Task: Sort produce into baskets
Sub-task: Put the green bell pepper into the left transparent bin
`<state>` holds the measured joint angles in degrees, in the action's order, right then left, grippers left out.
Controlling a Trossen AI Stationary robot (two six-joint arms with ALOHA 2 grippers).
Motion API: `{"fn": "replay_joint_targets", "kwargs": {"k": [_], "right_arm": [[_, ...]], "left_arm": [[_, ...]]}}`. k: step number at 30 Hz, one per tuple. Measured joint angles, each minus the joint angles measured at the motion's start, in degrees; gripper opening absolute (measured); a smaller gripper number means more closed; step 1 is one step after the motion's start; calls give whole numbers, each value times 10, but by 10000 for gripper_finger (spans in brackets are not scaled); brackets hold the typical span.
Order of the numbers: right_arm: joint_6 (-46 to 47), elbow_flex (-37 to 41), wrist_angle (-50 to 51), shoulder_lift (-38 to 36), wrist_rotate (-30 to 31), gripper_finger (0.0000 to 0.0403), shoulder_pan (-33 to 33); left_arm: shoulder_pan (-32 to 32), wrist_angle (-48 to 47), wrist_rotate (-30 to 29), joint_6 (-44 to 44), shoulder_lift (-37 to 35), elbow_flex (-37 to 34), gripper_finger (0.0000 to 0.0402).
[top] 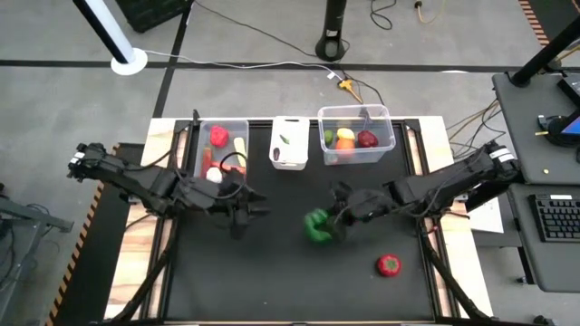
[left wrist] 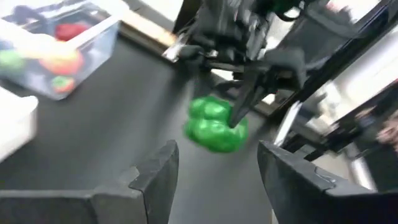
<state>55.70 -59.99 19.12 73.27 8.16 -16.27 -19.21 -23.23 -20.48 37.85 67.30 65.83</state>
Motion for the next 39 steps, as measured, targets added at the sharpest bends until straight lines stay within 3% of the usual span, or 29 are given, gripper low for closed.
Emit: {"fn": "replay_joint_targets", "kwargs": {"k": [7,13,23,39], "right_arm": [[-185,-15,-244,-4,77,294,0],[-306,-16,-351,0,86,295,1],[-370,-16,-395,0,85,295,4],[-405,-16,-396,-1,79,295,3]], "left_arm": [[-17,169,0,-19,0,-53,222],[-19,192,-11,-26,11,-51,280],[-18,297,-9,-111,48,-48,338],[10,374,1,-127,87,-48,327]]}}
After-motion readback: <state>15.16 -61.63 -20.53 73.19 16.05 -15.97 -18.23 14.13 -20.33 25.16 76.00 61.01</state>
